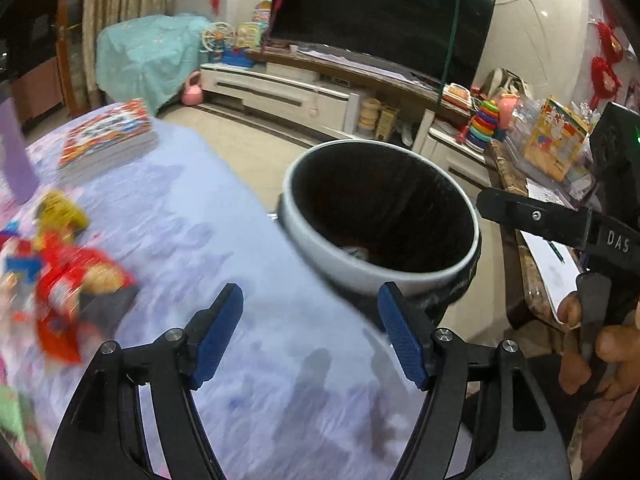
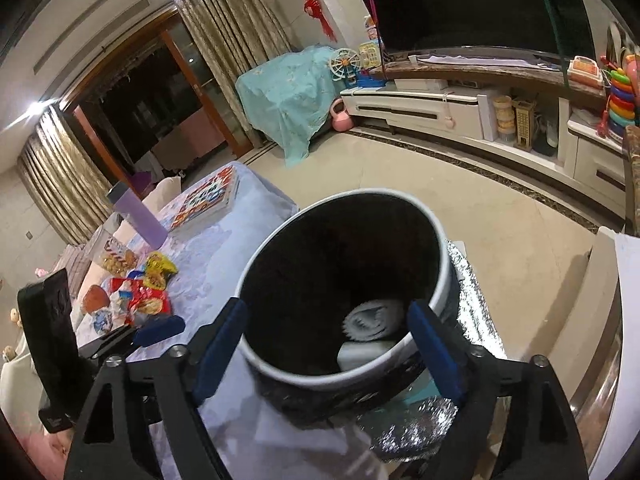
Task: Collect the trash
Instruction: 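Open both tools to drop the mesh and foam block into the bin, then move the left tool to the green milk carton while the right tool reaches the red chip bag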
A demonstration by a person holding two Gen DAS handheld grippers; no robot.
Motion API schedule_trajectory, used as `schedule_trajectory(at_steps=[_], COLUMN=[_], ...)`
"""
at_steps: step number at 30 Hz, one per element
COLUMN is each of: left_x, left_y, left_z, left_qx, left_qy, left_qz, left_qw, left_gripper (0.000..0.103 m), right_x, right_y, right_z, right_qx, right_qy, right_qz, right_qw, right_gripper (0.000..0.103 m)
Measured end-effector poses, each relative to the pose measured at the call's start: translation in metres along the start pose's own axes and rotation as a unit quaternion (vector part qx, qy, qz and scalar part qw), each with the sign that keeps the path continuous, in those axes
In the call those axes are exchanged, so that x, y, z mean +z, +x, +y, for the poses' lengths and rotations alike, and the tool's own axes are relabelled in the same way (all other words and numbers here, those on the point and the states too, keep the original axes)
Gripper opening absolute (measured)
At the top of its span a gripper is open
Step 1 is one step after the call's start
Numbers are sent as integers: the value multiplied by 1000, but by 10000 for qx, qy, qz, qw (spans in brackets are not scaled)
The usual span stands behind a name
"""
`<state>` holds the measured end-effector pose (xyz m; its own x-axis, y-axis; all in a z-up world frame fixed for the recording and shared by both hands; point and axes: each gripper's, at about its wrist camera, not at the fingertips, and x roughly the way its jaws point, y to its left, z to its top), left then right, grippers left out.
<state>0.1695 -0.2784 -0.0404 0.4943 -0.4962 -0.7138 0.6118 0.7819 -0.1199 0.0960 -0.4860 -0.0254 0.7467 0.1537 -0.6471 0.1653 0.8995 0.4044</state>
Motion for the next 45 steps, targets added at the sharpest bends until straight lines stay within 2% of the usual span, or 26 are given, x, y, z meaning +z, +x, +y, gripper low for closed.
schedule_trajectory(at_steps=[2,4,8,11,18,21,25,28,31,33,34,37,40,45], left_x=[-10,-19,-37,-52,-89,-102,-115,-126,-133,-136,-137,-139,-136,-128], left_y=[-13,-26,-50,-67,-107,-122,-141,-152,-156,-156,-155,-149,-142,-122], left_z=[9,18,36,52,94,110,127,143,154,161,164,171,174,180], left_qx=[81,154,394,546,975,1177,1467,1660,1770,1813,1831,1876,1878,1923], left_qy=[-82,-167,-352,-534,-949,-1104,-1210,-1316,-1421,-1475,-1491,-1504,-1483,-1315], left_qz=[-66,-120,-200,-233,-343,-387,-485,-533,-540,-534,-511,-420,-354,-195], left_qw=[9999,9997,9984,9968,9901,9861,9806,9758,9724,9708,9704,9697,9703,9723], left_gripper=[74,74,75,75,75,75,75,76,77,77,77,78,78,78], right_x=[-5,-10,-21,-32,-64,-76,-88,-94,-97,-96,-94,-85,-75,-64], right_y=[-1,0,5,9,23,30,37,45,50,54,55,62,78,99], right_z=[10,21,41,66,124,140,160,180,199,205,207,209,211,217], right_qx=[-16,-50,193,244,514,754,755,920,723,271,204,324,293,562], right_qy=[29,71,185,17,-539,-555,-694,-1094,-1530,-1679,-1737,-1755,-1792,-1981], right_qz=[70,194,520,671,710,668,475,635,599,497,424,201,204,226], right_qw=[10000,9998,9983,9974,9947,9934,9936,9877,9837,9842,9837,9837,9832,9783], right_gripper=[98,103,103,103,103,103,103,103,103,103,103,103,103,101])
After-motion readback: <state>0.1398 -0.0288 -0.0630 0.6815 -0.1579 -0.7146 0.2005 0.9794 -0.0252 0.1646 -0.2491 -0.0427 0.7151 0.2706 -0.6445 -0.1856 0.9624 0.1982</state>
